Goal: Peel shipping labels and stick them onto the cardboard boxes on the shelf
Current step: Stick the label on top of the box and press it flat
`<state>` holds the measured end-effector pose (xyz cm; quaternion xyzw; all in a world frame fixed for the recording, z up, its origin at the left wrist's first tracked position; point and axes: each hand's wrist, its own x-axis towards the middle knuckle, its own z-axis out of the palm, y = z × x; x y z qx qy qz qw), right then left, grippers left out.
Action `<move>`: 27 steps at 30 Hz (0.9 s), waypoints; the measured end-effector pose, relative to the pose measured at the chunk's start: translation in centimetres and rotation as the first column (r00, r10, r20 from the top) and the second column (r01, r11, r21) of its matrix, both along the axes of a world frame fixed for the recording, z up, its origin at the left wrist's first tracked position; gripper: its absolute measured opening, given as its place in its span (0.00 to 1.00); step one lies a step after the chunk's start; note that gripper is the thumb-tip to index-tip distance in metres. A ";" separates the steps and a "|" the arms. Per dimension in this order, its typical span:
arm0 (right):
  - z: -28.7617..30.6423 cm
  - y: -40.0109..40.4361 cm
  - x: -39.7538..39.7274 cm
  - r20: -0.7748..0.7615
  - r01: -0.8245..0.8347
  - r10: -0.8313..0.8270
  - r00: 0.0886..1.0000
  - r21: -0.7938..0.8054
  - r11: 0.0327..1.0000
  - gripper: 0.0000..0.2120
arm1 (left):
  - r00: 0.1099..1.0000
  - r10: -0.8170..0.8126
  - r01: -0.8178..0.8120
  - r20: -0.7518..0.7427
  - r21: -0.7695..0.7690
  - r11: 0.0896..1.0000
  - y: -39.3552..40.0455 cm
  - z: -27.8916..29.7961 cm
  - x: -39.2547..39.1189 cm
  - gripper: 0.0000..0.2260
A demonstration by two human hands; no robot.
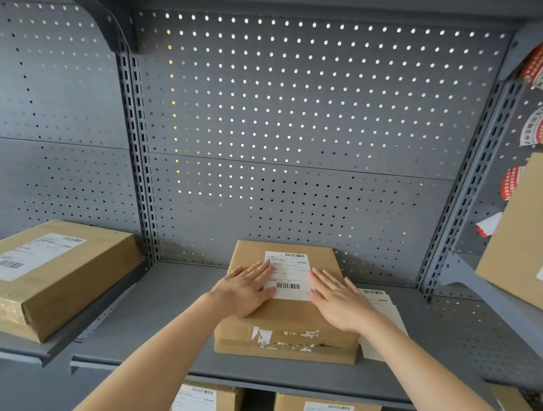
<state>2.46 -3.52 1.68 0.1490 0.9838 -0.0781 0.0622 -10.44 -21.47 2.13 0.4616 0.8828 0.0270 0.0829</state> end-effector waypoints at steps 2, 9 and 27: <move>0.0 0.5 0.2 0.002 0.003 -0.003 1.000 -0.008 1.000 0.26 | 1.000 0.001 -0.001 -0.003 -0.004 1.000 0.0 -0.1 -0.2 0.26; -0.3 0.8 0.4 -0.029 -0.017 0.016 0.999 -0.035 0.999 0.25 | 1.000 0.014 -0.014 -0.020 -0.012 1.000 -0.2 -0.3 -0.5 0.25; -0.7 0.8 0.5 -0.104 -0.017 0.005 0.995 -0.112 0.994 0.25 | 0.988 0.129 -0.131 -0.090 -0.019 0.991 -2.7 -0.3 -1.3 0.24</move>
